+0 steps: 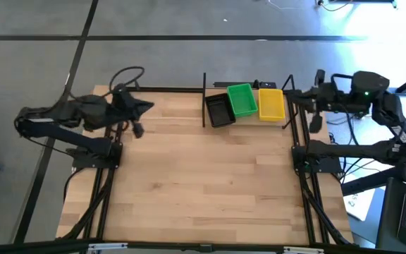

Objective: Stack baskets on shelf by color
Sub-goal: Return to Home Position

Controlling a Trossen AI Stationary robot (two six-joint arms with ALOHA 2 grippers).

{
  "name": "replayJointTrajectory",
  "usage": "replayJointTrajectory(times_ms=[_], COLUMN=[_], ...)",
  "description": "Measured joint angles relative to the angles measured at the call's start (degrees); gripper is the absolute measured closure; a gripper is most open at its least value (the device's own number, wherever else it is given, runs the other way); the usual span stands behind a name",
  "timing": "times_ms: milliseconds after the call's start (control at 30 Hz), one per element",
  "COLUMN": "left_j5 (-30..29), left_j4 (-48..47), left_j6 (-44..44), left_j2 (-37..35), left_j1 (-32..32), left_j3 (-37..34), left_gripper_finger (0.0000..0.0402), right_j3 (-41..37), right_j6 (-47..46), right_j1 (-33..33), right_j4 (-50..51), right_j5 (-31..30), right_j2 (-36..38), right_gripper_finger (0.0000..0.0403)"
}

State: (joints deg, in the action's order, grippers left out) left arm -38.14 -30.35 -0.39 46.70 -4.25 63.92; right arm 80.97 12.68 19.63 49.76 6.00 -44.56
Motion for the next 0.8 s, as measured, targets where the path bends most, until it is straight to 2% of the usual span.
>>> replayJointTrajectory(times_ms=[133, 267, 400, 533, 800], left_j5=[5.9, 7.2, 10.5, 13.8, 14.0], left_j4=[-8.1, -15.6, -21.1, -21.7, -21.1], left_j6=[-2.8, -7.8, -11.3, -11.3, -11.9], left_j2=[-5.8, -11.7, -17.3, -23.6, -38.8], left_j1=[0.0, 0.0, 0.0, 0.0, 0.0], left_j3=[0.0, 0.0, -0.1, -1.0, -7.8], left_gripper_finger=[0.0401, 0.0401, 0.0401, 0.0401, 0.0401], right_j3=[-5.4, -12.1, -19.4, -26.5, -37.5], right_j6=[-3.5, -7.7, -10.2, -12.7, -16.9], right_j1=[0.0, 0.0, 0.0, 0.0, 0.0], right_j4=[0.5, -0.3, -2.9, -7.9, -16.5], right_j5=[1.3, -1.4, -1.4, -1.4, -0.8], right_j2=[4.9, 10.4, 15.8, 21.1, 29.2], right_gripper_finger=[0.0403, 0.0403, 0.0403, 0.0403, 0.0403])
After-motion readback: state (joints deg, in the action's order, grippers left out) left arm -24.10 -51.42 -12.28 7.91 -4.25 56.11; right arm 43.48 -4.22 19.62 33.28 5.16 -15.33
